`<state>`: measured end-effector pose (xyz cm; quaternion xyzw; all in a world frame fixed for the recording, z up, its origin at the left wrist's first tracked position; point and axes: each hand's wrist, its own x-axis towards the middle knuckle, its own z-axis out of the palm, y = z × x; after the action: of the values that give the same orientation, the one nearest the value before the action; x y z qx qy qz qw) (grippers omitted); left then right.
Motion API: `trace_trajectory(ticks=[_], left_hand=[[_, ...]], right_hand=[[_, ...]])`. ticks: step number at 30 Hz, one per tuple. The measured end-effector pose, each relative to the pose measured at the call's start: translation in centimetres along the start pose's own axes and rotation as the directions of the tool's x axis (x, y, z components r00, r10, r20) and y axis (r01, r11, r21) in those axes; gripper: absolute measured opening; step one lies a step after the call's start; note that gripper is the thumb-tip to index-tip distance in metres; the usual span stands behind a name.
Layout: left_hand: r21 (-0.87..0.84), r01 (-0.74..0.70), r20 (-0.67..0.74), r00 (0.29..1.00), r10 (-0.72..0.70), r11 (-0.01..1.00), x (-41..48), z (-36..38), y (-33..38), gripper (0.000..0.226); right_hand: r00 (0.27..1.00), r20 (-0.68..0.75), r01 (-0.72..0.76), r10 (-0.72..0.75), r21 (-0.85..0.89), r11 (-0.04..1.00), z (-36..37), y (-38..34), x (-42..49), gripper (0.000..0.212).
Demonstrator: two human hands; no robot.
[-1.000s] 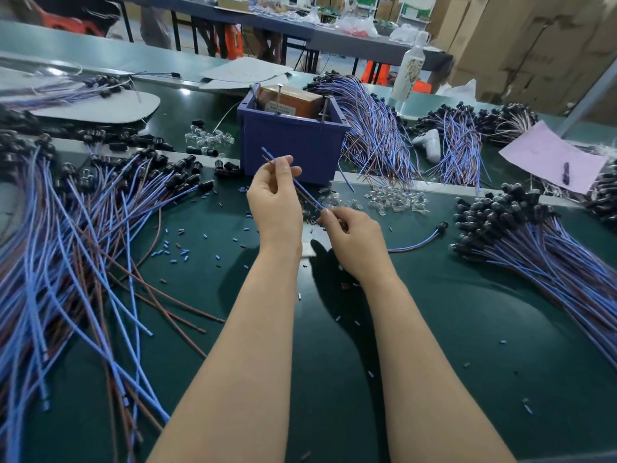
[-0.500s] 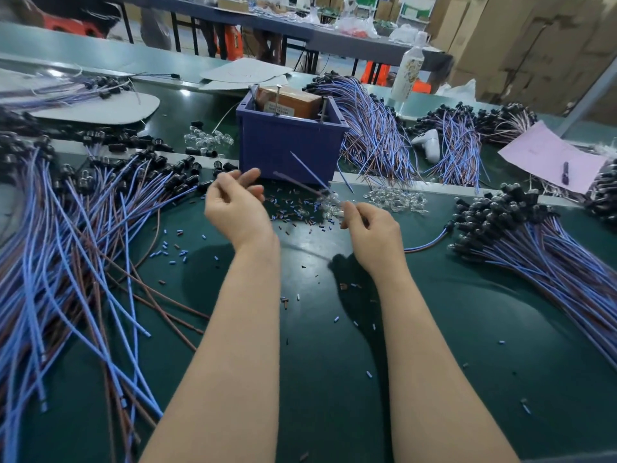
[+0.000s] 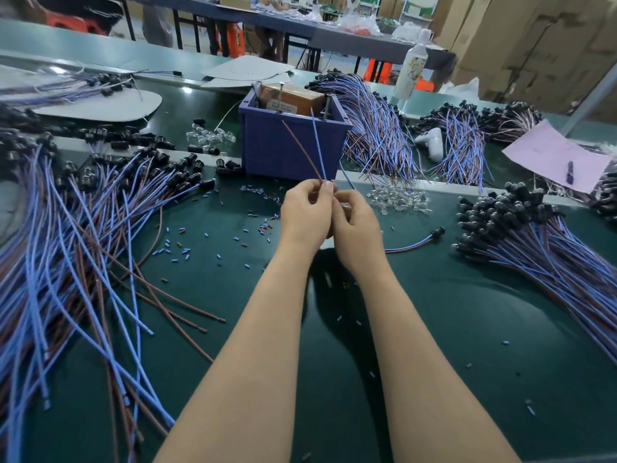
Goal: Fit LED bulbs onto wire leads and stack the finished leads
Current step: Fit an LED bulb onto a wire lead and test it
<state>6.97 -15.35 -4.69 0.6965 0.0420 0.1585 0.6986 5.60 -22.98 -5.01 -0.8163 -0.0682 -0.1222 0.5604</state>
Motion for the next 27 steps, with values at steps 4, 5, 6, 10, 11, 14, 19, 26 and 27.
trace_trajectory(ticks=[4, 5, 6, 10, 11, 14, 19, 26, 27], left_hand=[[-0.103, -0.022, -0.195, 0.981, 0.001, 0.994, 0.3, -0.6, 0.1, 0.019], [-0.150, -0.018, -0.232, 0.973, -0.018, 0.988, 0.4, -0.7, 0.2, 0.018], [-0.199, -0.009, -0.245, 0.969, -0.041, 0.980, 0.4, -0.7, 0.2, 0.017], [-0.208, 0.044, -0.110, 0.992, -0.068, 0.977, 0.1, -0.3, 0.2, 0.018], [-0.136, 0.059, -0.056, 0.996, -0.067, 0.989, 0.0, 0.0, 0.0, 0.017], [0.040, 0.088, 0.024, 0.996, -0.089, 0.995, 0.0, 0.3, -0.4, 0.014], [0.003, 0.118, -0.086, 0.989, -0.117, 0.993, 0.2, -0.1, -0.5, 0.017], [-0.103, 0.091, -0.216, 0.970, -0.111, 0.991, 0.5, -0.3, -0.7, 0.020], [-0.090, 0.077, -0.226, 0.969, -0.095, 0.993, 0.6, -0.3, -0.8, 0.018]], right_hand=[[0.994, 0.005, 0.105, -0.107, -0.237, 0.966, 0.3, 0.3, -0.2, 0.006], [0.990, -0.007, 0.134, -0.140, -0.262, 0.956, 0.4, 0.3, -0.2, 0.007], [0.987, -0.026, 0.148, -0.160, -0.251, 0.957, 0.4, 0.3, -0.3, 0.008], [0.990, -0.118, 0.074, -0.082, -0.074, 0.995, 0.2, 0.3, -0.1, 0.019], [0.990, -0.132, 0.034, -0.039, -0.033, 0.999, 0.1, 0.4, -0.1, 0.020], [0.989, -0.128, -0.066, 0.069, 0.033, 0.997, -0.1, 0.7, 0.2, 0.015], [0.988, -0.135, -0.069, 0.075, 0.051, 0.996, 0.7, 0.7, 0.3, 0.014], [0.966, -0.224, -0.097, 0.133, 0.166, 0.981, 0.5, 0.8, 0.4, 0.007], [0.971, -0.210, -0.085, 0.116, 0.151, 0.985, 0.6, 0.7, 0.4, 0.009]])
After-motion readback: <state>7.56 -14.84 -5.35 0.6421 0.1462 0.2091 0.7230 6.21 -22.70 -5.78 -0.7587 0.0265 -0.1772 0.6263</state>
